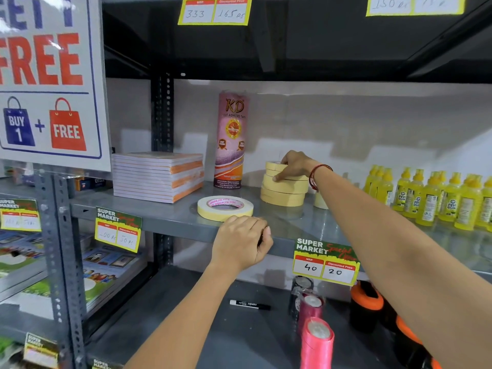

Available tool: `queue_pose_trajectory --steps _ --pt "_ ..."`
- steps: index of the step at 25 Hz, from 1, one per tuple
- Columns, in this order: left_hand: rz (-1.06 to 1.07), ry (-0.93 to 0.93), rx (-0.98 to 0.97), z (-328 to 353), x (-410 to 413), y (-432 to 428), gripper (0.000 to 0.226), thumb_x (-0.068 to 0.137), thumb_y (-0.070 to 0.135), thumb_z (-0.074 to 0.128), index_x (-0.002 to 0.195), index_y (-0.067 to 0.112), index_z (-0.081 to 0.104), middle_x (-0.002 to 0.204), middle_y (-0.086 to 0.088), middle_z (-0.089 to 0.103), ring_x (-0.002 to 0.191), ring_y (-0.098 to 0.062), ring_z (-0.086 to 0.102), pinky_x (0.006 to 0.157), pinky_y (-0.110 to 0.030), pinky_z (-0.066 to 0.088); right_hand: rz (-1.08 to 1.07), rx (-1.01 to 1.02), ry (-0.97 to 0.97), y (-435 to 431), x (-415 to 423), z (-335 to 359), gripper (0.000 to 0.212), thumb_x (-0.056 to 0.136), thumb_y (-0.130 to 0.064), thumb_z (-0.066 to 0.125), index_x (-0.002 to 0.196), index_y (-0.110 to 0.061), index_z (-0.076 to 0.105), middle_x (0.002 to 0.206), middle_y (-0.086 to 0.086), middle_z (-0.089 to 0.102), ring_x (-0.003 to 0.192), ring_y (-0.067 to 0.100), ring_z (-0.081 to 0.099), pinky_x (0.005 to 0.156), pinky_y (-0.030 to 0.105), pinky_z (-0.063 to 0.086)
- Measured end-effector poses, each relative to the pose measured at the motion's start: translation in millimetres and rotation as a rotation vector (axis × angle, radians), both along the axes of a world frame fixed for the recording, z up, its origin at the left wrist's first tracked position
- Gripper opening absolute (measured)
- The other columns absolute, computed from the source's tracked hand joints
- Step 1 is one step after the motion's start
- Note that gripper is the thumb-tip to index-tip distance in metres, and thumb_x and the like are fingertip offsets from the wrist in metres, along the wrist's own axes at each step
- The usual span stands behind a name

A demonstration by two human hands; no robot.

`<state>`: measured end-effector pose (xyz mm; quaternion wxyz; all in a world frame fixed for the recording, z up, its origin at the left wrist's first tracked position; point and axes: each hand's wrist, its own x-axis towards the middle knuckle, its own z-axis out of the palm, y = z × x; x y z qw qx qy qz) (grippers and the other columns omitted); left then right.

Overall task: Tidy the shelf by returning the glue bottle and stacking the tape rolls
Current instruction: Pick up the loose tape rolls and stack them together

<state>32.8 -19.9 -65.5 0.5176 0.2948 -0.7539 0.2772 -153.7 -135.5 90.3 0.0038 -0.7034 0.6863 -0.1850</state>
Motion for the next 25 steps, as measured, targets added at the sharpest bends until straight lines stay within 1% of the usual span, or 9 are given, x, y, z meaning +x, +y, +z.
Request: queue_pose_trajectory --steps 5,9,13,15,17,20,22,23,25 --pt "0.007 -0.001 0.008 0.3 0.2 1.0 0.038 0.084 0.022 0.041 0.067 0.007 0.072 0.063 -0.004 0.072 0.054 -0.022 0.065 0.049 -0.029 0.052 -0.022 -0.111 -0.046 1.0 10.3 2.9 0.043 0.070 -0.039 0.079 0.097 -0.008 0.065 0.094 0.005 0.056 0.094 0.027 0.051 0.093 0.044 0.046" --pt "0.013 0.000 0.014 0.1 -0.2 1.5 0.038 0.084 0.022 0.041 0.066 0.007 0.072 0.062 -0.004 0.072 0.053 -0.022 0.065 0.049 -0.029 0.051 -0.007 -0.035 0.028 4.8 11.1 -0.1 0.039 0.071 -0.035 0.080 0.060 -0.018 0.047 0.078 0.004 0.051 0.085 0.026 0.045 0.071 0.032 0.040" --pt "0.004 0.008 0.012 0.0 0.1 0.9 0.038 0.083 0.022 0.041 0.066 0.006 0.071 0.061 -0.004 0.071 0.053 -0.023 0.064 0.049 -0.030 0.051 0.006 -0.006 -0.014 7.0 10.3 -0.1 0.044 0.073 -0.035 0.079 0.057 -0.018 0.041 0.064 0.000 0.044 0.082 0.026 0.044 0.052 0.026 0.031" --pt "0.002 0.008 0.013 0.1 0.0 0.5 0.038 0.083 0.022 0.041 0.066 0.006 0.071 0.061 -0.004 0.071 0.053 -0.023 0.064 0.049 -0.030 0.051 0.007 0.011 -0.017 4.7 8.1 0.3 0.033 0.074 -0.036 0.078 0.069 -0.011 0.056 0.079 0.005 0.053 0.085 0.026 0.047 0.065 0.028 0.037" --pt "0.003 0.005 0.016 0.5 -0.3 0.1 0.038 0.084 0.022 0.041 0.066 0.007 0.071 0.061 -0.003 0.071 0.053 -0.023 0.064 0.049 -0.030 0.050 0.004 0.029 -0.007 1.9 5.4 0.4 0.039 0.075 -0.036 0.077 0.094 -0.004 0.064 0.096 0.009 0.058 0.091 0.026 0.050 0.075 0.030 0.038" --pt "0.004 0.002 0.020 0.4 -0.5 0.3 0.038 0.084 0.022 0.041 0.066 0.007 0.071 0.060 -0.003 0.070 0.052 -0.022 0.063 0.048 -0.030 0.049 -0.034 -0.011 0.033 5.2 11.3 -0.7 0.055 0.076 -0.038 0.075 0.118 -0.005 0.060 0.122 0.013 0.061 0.110 0.030 0.053 0.090 0.035 0.042" --pt "0.001 0.001 0.021 0.5 0.1 0.7 0.038 0.084 0.022 0.041 0.066 0.007 0.071 0.060 -0.003 0.070 0.052 -0.023 0.063 0.049 -0.031 0.050 -0.076 -0.189 0.101 16.6 26.9 -4.1 0.063 0.076 -0.043 0.073 0.127 -0.011 0.054 0.132 0.010 0.055 0.126 0.032 0.046 0.105 0.047 0.037" --pt "0.001 0.002 0.018 1.1 0.4 0.9 0.038 0.084 0.022 0.041 0.065 0.006 0.070 0.060 -0.004 0.070 0.052 -0.023 0.063 0.048 -0.031 0.050 -0.016 -0.298 0.131 22.8 37.3 -6.1 0.063 0.077 -0.043 0.072 0.129 -0.013 0.053 0.133 0.010 0.054 0.127 0.032 0.045 0.106 0.048 0.036" --pt "0.003 0.001 0.015 1.4 0.4 2.3 0.038 0.084 0.022 0.041 0.063 0.006 0.069 0.057 -0.005 0.068 0.050 -0.024 0.061 0.048 -0.029 0.048 0.303 -0.338 0.077 37.5 57.8 -12.7 0.054 0.082 -0.033 0.070 0.128 -0.010 0.055 0.127 0.011 0.059 0.119 0.027 0.053 0.097 0.030 0.045"
